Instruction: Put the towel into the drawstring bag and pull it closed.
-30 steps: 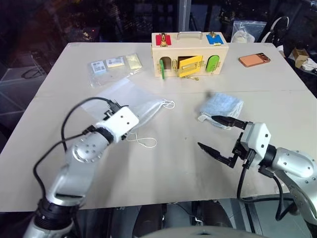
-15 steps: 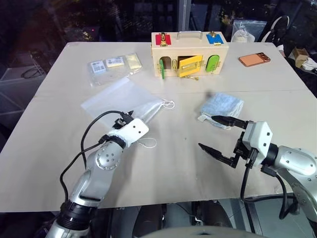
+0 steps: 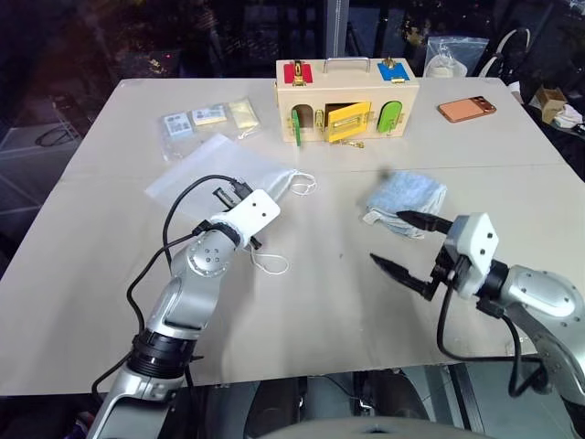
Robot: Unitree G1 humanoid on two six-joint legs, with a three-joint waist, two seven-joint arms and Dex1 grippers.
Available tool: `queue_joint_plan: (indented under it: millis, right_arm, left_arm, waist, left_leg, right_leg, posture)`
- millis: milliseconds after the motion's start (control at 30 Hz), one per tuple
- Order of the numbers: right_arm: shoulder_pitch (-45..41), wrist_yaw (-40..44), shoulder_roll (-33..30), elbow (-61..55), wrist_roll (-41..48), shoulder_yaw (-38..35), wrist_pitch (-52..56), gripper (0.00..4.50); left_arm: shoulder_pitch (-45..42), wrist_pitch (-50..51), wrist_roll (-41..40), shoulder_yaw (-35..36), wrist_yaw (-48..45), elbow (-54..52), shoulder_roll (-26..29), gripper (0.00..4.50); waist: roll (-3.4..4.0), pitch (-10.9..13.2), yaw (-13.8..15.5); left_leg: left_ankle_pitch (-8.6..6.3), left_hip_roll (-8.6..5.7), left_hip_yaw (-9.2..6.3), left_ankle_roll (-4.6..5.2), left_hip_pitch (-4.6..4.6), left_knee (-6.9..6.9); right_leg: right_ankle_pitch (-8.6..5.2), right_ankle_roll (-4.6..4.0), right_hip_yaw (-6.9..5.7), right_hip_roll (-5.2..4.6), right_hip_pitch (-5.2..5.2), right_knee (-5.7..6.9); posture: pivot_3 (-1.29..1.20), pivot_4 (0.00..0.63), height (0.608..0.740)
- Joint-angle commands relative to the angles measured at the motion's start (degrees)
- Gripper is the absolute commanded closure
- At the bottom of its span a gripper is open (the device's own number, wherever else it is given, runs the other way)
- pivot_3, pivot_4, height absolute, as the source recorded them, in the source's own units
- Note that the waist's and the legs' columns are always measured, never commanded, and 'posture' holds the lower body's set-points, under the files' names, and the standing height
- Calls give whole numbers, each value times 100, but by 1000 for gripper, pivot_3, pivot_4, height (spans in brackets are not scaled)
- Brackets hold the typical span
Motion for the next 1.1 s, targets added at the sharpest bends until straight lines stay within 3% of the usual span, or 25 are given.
queue_joint_plan:
  millis: [33, 200, 333, 433, 633, 767, 867, 900, 967, 1100]
  right_arm:
    - [-108, -732, 240, 57, -401, -350, -2, 0]
    - [-591, -1193, 183, 562, -362, -591, 1288, 0]
    - [-1068, -1657, 558, 1061, -23, -1066, 2107, 0]
    - [-1384, -2024, 885, 1663, -24, -1224, 2498, 0]
    - [-2387, -2536, 1997, 3023, 375, -1613, 2801, 0]
    - [-2713, -2543, 2194, 3982, -180, -947, 2492, 0]
    - [-2671, -2174, 2053, 4484, -831, 98, 2105, 0]
    - [-2646, -2115, 2026, 4618, -971, 270, 1979, 547]
    - [-2571, -1963, 1864, 4825, -1358, 651, 1593, 1225]
    - [-2280, -1538, 1414, 4563, -2034, 1271, 316, 3067]
  left_arm:
    - [-231, 763, -866, 613, -345, -201, -333, 4292]
    - [-675, 3109, -3035, 2005, -1141, -643, -909, 4292]
    - [-1098, 4889, -4170, 2825, -1314, -864, -973, 4292]
    - [-1404, 5602, -4543, 3399, -1051, -832, -1258, 4292]
    - [-1317, 5664, -4682, 3329, -560, -954, -1558, 4292]
    - [-1384, 5629, -4742, 3523, -161, -810, -1924, 4292]
    - [-1375, 5491, -4826, 3465, 6, -809, -2067, 4292]
    - [-1385, 5469, -4840, 3455, 58, -810, -2100, 4500]
    - [-1407, 5456, -4886, 3453, 146, -806, -2170, 4500]
    - [-1394, 5486, -5037, 3532, 291, -798, -2327, 4500]
  waist:
    - [-1, 0, 18]
    - [-1, 0, -7]
    - [-1, 0, -24]
    - [-1, 0, -18]
    - [0, 0, -72]
    - [0, -1, -102]
    - [-9, -11, -156]
    - [-16, -16, -176]
    - [-22, -24, -201]
    - [-23, -26, -167]
  left_leg:
    - [0, 0, -1, 0, -1, 0]
    - [17, -1, 0, -28, -5, 5]
    - [17, -1, -2, -29, -1, 8]
    - [18, -1, -5, -30, 0, 7]
    - [19, -2, 1, -31, 0, 5]
    - [19, -3, -4, -31, -2, 4]
    - [19, -5, -1, -31, 0, 1]
    - [19, -5, 1, -31, 2, 1]
    - [19, -4, 8, -31, 14, 1]
    - [3, -4, 10, -8, 69, -14]
  right_leg:
    - [0, 0, 0, -1, 0, 0]
    - [1, 2, 0, 0, 0, 1]
    - [1, 3, 2, 4, 1, 6]
    - [1, 3, 2, 7, 2, 8]
    - [2, 1, 10, 7, 1, 9]
    - [3, 0, 9, 4, 1, 9]
    - [3, 0, 12, 4, 1, 7]
    - [3, 0, 13, 3, 3, 6]
    - [4, 0, 20, 5, 8, 8]
    - [2, -1, 22, 4, 51, 9]
  posture:
    - [0, 150, 740]
    - [0, 150, 740]
    - [0, 150, 740]
    - [0, 150, 740]
    - [0, 150, 740]
    - [0, 150, 740]
    - [0, 150, 740]
    - [0, 150, 740]
    - [0, 150, 740]
    - [0, 150, 740]
